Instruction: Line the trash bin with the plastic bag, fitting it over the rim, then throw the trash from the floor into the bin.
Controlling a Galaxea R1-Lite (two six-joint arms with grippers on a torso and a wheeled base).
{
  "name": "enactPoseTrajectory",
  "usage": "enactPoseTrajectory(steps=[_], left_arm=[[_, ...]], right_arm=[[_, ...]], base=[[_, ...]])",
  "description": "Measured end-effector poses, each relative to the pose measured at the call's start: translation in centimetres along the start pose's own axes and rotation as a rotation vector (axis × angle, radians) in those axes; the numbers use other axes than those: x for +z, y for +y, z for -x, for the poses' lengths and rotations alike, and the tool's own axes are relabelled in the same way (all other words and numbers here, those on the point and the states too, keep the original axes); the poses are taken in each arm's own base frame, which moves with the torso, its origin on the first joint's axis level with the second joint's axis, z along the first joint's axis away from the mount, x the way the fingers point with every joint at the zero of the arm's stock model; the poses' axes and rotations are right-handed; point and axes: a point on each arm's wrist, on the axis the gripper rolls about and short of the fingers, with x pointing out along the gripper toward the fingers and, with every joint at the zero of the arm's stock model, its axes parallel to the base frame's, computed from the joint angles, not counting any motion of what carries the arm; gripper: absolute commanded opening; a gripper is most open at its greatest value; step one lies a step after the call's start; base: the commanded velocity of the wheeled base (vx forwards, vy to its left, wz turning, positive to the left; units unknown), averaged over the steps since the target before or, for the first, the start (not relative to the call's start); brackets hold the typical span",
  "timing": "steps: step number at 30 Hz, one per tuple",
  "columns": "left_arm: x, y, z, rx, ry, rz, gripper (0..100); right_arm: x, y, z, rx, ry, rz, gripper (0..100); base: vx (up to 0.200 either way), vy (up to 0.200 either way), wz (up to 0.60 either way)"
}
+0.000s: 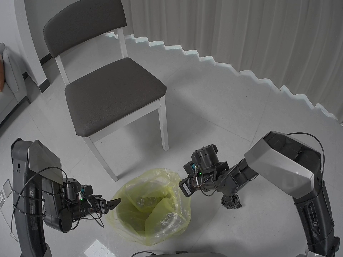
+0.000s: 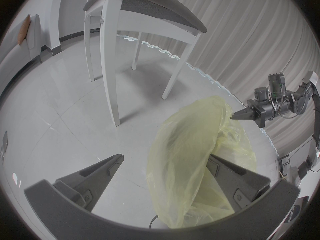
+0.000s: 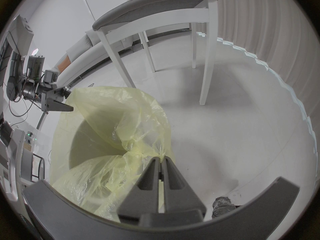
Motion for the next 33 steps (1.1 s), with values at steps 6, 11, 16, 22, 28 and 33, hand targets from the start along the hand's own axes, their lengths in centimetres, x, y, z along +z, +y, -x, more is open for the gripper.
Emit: enactPoseTrajectory(steps=[6,11,16,22,28,33], left_arm=[[0.1,0.0,-0.1,0.0,-0.005,-0.002,100],[0.2,0.1,-0.2,0.015,-0.011,-0.005,100],[0.2,0.1,-0.2,0.021,-0.013,-0.006,100],[0.4,0.1,-0.4,0.019,-0.021,-0.005,100],[0.5,0.3,-1.1,0.015,-0.031,-0.004,100],[0.4,0.2,-1.6,0.008,-0.03,-0.01,100]], right_arm=[[2.4,-1.1,0.5,-0.019,-0.049,-0.007,0],[3.9,-0.5,0.0,-0.009,-0.089,-0.006,0],[2.9,0.9,-1.8,0.013,-0.053,-0.002,0],[0.4,1.4,-2.7,0.024,0.03,0.002,0],[-0.8,1.6,-2.9,0.026,0.07,0.001,0],[-0.5,1.9,-2.6,0.023,0.062,0.007,0]], base=[[0.0,0.0,0.0],[0.0,0.0,0.0],[0.0,0.0,0.0],[0.0,0.0,0.0],[0.0,0.0,0.0],[0.0,0.0,0.0]])
